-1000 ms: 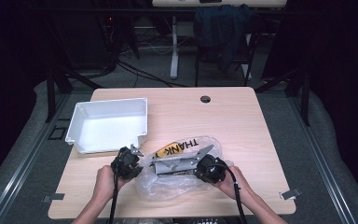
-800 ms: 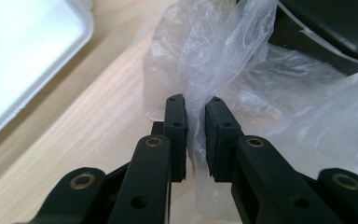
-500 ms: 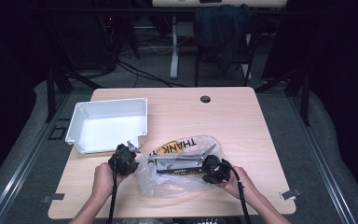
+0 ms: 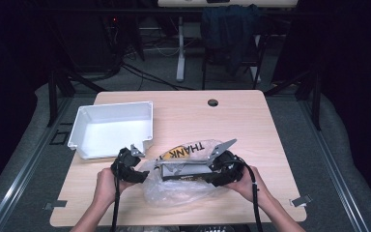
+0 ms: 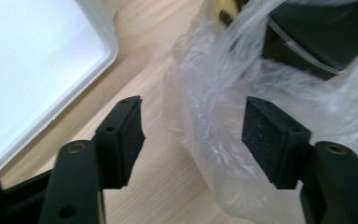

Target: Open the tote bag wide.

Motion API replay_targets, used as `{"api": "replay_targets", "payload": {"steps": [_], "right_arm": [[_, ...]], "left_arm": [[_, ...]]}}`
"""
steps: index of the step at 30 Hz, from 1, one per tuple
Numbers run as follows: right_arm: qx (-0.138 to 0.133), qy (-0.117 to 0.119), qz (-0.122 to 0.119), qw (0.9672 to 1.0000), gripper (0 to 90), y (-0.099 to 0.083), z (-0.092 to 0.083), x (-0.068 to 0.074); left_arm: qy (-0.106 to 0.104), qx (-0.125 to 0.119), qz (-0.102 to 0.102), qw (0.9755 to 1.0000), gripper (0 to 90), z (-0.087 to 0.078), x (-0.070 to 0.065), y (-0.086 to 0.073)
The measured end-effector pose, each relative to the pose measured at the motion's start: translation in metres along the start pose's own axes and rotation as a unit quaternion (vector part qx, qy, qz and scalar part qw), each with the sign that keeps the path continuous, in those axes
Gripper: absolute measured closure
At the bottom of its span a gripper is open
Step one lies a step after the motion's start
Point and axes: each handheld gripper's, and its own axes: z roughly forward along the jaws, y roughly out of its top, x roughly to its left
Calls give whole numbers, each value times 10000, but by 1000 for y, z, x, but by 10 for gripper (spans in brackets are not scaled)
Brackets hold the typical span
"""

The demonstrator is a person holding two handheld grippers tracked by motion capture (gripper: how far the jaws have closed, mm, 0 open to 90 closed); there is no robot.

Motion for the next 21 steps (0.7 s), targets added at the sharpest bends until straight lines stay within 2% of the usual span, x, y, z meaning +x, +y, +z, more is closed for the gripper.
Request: {"api": "replay_targets", "payload": {"steps": [2,3,4,5,6,8,9,11,14,16,18,19,20,21], "right_arm": [[-30,-346,-28,9994,461,7,-2,-6],[-25,-385,-5,9993,454,9,0,-10],[24,-348,31,9994,445,11,2,-14],[65,-451,49,9989,434,11,6,-17],[65,-451,49,9989,434,11,6,-17],[194,-487,146,9985,419,12,14,-27],[264,-540,235,9979,407,12,18,-37],[221,-603,399,9971,391,11,19,-48],[378,-479,697,9957,362,9,20,-62],[518,-301,831,9947,407,6,23,-69],[593,-123,946,9937,527,4,27,-73],[525,-20,1029,9933,590,2,28,-74],[492,18,1041,9933,670,2,27,-76],[483,-32,1038,9934,709,2,27,-77]], "left_arm": [[-21,-57,28,10000,345,-3,-1,0],[-35,-104,16,9999,338,-4,-1,0],[-52,-125,11,9999,323,-6,-1,0],[-74,-146,15,9999,317,-8,-1,0],[-74,-146,15,9999,310,-8,-1,0],[-153,-211,18,9997,290,-14,-2,1],[-199,-269,30,9994,286,-19,-3,1],[-252,-368,66,9990,281,-25,-6,1],[-340,-420,167,9984,275,-32,-13,2],[-459,-383,214,9980,273,-33,-18,3],[-443,-250,297,9983,278,-31,-23,4],[-443,-250,297,9983,291,-31,-23,4],[-382,-114,269,9988,310,-26,-25,4],[-360,-53,258,9990,328,-23,-24,3]]}}
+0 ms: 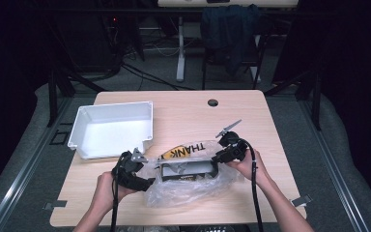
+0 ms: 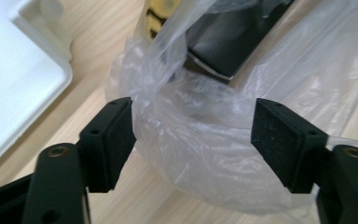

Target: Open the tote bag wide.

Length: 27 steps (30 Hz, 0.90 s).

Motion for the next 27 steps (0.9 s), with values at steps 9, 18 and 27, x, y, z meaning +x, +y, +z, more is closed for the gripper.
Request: {"api": "replay_targets", "payload": {"steps": [9,18,27], "right_arm": [[-211,-220,-249,9992,900,7,8,7],[-436,-780,-492,9948,900,21,21,2],[-326,-1021,-120,9942,900,22,31,-16]], "left_arm": [[-33,291,-281,9992,520,15,15,-10],[206,432,-62,9988,835,32,9,-4],[716,437,21,9965,861,43,15,3]]}}
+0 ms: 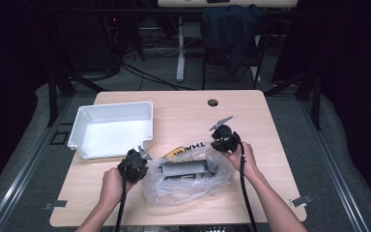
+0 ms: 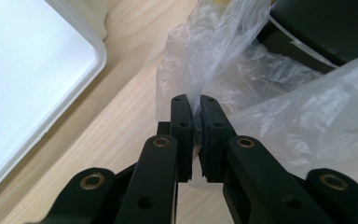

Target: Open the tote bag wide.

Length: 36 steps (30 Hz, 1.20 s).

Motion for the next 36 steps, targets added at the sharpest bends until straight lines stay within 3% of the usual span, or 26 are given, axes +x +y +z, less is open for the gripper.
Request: {"api": "replay_targets", "payload": {"steps": [2,3,6,11,13,16,20,23,26,30,36], "right_arm": [[126,-61,-36,9999,900,-1,3,0],[77,-27,88,9999,900,-3,9,2],[444,-34,-137,9989,900,-4,12,0],[657,106,-177,9976,900,-11,10,2],[829,146,-391,9957,900,-14,6,4],[664,161,-381,9969,891,-18,1,5],[694,203,-426,9965,888,-17,-4,3],[676,202,-378,9968,811,-17,-4,3],[486,201,-199,9984,698,-15,-7,2],[321,162,-196,9992,567,-10,-19,-1],[-65,209,10,9998,430,-6,-37,-4]], "left_arm": [[16,68,19,10000,861,3,0,1],[13,71,21,10000,861,5,-1,1],[-7,226,92,9997,861,11,-2,0],[-95,349,249,9990,856,11,-7,-4],[-116,333,294,9989,844,9,-9,-7],[-177,255,234,9992,743,2,-5,-10],[-263,-42,166,9995,512,-14,6,-12],[-298,-236,100,9992,378,-26,12,-11],[-419,-490,115,9979,328,-38,17,-9],[-451,-659,221,9966,307,-48,16,1],[-688,-718,608,9932,272,-49,5,14]]}}
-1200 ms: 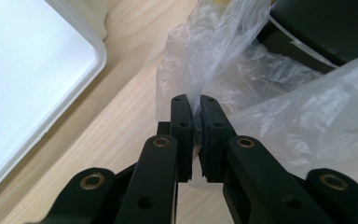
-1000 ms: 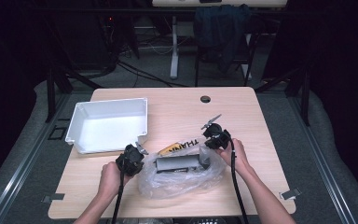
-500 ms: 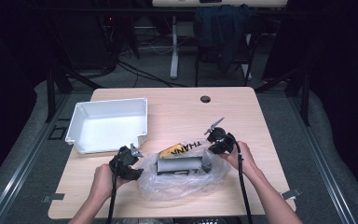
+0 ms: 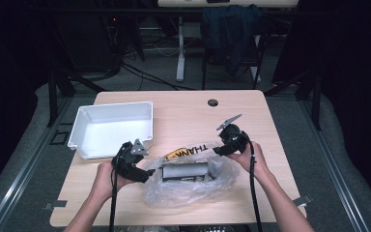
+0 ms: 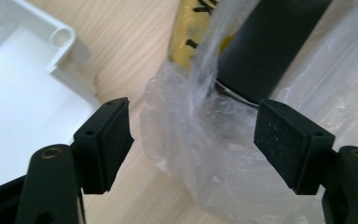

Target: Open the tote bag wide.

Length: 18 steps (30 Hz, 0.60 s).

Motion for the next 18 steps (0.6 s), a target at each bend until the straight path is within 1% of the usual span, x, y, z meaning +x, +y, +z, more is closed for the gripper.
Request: {"api": "replay_targets", "payload": {"steps": [1,2,3,5,6,7,8,9,10,11,12,13,14,16,17,18], "right_arm": [[-96,-5,56,9999,410,0,-4,0],[-46,10,-8,10000,389,1,-9,-3],[-146,31,43,9999,369,1,-13,-3],[-241,76,74,9997,328,0,-21,-6],[-285,149,73,9995,299,-1,-26,-6],[-285,149,73,9995,299,-1,-26,-6],[-274,181,114,9994,262,-4,-31,-5],[-268,205,94,9994,251,-5,-34,-5],[-238,204,58,9995,222,-7,-36,-4],[-250,228,75,9994,198,-9,-38,-3],[-204,258,39,9995,187,-11,-41,-2],[-206,246,24,9995,180,-14,-42,0],[-182,217,7,9996,172,-16,-42,1],[-159,243,-20,9996,155,-22,-43,3],[-142,200,-38,9997,153,-25,-43,4],[-116,235,-61,9996,146,-28,-42,5]], "left_arm": [[-63,-30,50,10000,268,0,-1,1],[-118,-39,100,9999,260,1,-2,3],[-136,-61,138,9998,253,1,-2,5],[-276,-89,289,9992,234,0,-3,8],[-346,-102,394,9986,224,1,-4,11],[-346,-102,394,9986,214,1,-4,11],[-430,-133,430,9981,214,2,-5,12],[-450,-104,533,9975,207,3,-5,14],[-481,-111,590,9970,198,4,-6,15],[-557,-105,646,9963,193,6,-7,16],[-576,-74,705,9958,187,8,-7,18],[-572,-44,724,9957,184,9,-7,19],[-601,-36,799,9950,182,12,-7,21],[-583,13,860,9946,178,14,-7,23],[-665,10,879,9939,173,15,-7,23],[-707,25,859,9938,171,17,-6,24]]}}
